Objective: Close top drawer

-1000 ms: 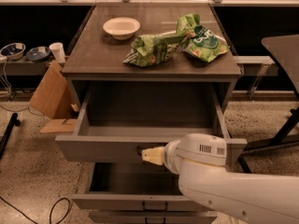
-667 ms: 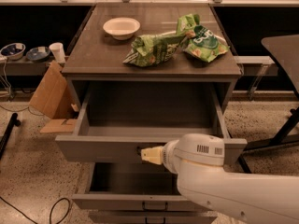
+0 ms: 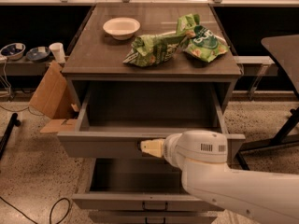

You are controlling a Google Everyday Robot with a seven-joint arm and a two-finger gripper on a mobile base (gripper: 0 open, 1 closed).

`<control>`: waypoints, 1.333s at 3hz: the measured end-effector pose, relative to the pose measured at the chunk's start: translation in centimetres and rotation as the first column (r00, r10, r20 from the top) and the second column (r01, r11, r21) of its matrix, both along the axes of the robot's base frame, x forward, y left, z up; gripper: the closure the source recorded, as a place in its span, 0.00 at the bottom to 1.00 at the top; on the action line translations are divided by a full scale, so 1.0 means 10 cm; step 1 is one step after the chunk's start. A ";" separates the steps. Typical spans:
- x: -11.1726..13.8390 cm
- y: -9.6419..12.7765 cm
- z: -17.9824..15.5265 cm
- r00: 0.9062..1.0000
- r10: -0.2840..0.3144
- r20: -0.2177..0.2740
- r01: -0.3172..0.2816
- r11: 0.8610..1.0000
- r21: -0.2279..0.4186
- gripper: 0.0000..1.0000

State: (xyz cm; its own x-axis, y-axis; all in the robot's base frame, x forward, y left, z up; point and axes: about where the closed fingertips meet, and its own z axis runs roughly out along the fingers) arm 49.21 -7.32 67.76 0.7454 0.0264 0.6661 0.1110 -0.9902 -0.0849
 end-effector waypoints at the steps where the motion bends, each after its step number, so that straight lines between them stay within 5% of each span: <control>1: 0.17 0.05 0.10 0.999 0.028 0.036 -0.028 1.000 0.007 0.00; 2: 0.21 0.06 0.09 0.999 0.034 0.031 -0.035 0.999 0.015 0.00; 4: -0.17 -0.13 0.02 0.999 -0.048 -0.010 0.049 0.998 0.042 0.00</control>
Offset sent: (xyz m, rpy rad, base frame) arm 0.0388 0.0074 0.0047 0.0487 0.0004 0.0574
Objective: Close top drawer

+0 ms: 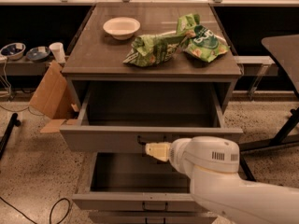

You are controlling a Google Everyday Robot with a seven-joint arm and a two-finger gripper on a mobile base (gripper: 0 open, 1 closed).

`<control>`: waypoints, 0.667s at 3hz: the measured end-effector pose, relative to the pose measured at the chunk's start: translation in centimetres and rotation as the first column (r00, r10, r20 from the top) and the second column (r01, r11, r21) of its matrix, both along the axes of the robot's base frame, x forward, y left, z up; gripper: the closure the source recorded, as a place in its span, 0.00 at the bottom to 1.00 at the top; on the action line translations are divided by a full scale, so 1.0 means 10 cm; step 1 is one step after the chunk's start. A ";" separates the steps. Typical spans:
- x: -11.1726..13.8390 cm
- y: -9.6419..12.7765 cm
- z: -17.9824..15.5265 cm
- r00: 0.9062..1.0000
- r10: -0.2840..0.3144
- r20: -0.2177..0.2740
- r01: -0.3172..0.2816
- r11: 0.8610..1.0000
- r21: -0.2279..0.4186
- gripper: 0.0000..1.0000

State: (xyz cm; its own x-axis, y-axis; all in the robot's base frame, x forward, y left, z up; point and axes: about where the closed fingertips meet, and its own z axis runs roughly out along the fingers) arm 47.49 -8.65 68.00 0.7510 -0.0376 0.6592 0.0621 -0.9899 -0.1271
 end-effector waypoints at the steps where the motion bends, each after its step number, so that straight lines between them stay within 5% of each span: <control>1: -0.09 -0.02 0.03 1.000 -0.011 0.001 0.011 1.000 0.005 0.00; 2: -0.09 -0.02 0.03 1.000 -0.011 0.001 0.011 1.000 0.005 0.00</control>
Offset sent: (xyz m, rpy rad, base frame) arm 0.0277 0.0036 -0.0238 0.0255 0.0350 0.0273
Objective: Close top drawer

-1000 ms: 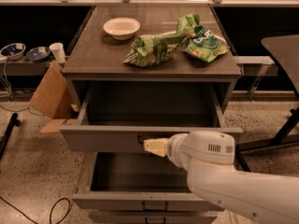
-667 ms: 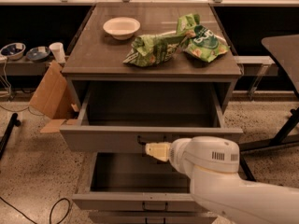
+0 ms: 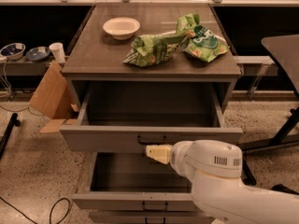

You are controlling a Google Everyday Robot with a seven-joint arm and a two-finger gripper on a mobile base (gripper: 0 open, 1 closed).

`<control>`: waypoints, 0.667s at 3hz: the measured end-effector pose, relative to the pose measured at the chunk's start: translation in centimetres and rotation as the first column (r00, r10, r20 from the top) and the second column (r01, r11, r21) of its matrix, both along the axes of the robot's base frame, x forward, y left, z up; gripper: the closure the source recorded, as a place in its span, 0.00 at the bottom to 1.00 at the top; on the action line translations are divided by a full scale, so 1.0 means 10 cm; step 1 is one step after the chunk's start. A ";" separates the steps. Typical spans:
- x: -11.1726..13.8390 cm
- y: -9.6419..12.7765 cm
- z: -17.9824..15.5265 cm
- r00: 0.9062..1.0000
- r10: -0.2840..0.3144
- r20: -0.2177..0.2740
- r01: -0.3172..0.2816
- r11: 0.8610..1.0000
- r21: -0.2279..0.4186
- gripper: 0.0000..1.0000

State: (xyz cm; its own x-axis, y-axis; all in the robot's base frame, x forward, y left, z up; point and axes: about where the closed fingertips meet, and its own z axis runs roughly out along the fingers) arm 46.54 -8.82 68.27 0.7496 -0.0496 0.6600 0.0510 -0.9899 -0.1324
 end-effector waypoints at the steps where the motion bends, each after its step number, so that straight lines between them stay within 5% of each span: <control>1: 0.23 0.03 -0.12 1.000 0.015 -0.005 -0.015 1.000 0.022 0.00; 2: 0.52 0.06 -0.26 0.999 0.035 -0.005 -0.035 0.998 0.047 0.00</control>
Offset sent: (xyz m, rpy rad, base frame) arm 0.0915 0.0105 -0.0550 0.0809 0.0099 0.0578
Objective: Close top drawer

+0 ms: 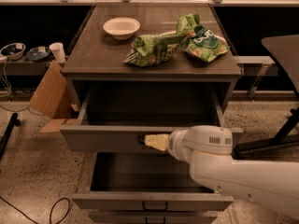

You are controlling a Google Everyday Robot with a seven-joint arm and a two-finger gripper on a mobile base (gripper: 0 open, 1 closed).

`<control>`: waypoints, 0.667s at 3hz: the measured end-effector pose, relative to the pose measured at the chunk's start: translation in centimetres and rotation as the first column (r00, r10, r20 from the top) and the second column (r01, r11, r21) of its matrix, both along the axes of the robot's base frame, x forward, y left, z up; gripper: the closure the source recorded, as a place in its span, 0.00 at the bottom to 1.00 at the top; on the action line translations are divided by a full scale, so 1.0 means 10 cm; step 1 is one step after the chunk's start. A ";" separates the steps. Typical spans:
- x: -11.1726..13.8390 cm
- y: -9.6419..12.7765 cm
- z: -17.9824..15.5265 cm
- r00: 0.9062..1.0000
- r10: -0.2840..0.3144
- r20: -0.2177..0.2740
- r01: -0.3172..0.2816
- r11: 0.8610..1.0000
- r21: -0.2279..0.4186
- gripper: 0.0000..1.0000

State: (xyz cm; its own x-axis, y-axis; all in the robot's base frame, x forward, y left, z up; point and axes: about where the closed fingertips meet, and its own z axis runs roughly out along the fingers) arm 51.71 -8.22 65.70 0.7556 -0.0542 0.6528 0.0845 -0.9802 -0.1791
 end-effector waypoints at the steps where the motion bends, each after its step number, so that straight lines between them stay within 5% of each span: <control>1: 0.10 0.02 -0.04 1.000 0.011 0.005 -0.011 1.000 0.008 0.00; 2: 0.24 0.04 -0.05 1.000 0.020 0.017 -0.020 1.000 0.016 0.00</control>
Offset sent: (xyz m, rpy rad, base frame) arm 0.0453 0.0079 -0.0165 0.0312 -0.0315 0.0316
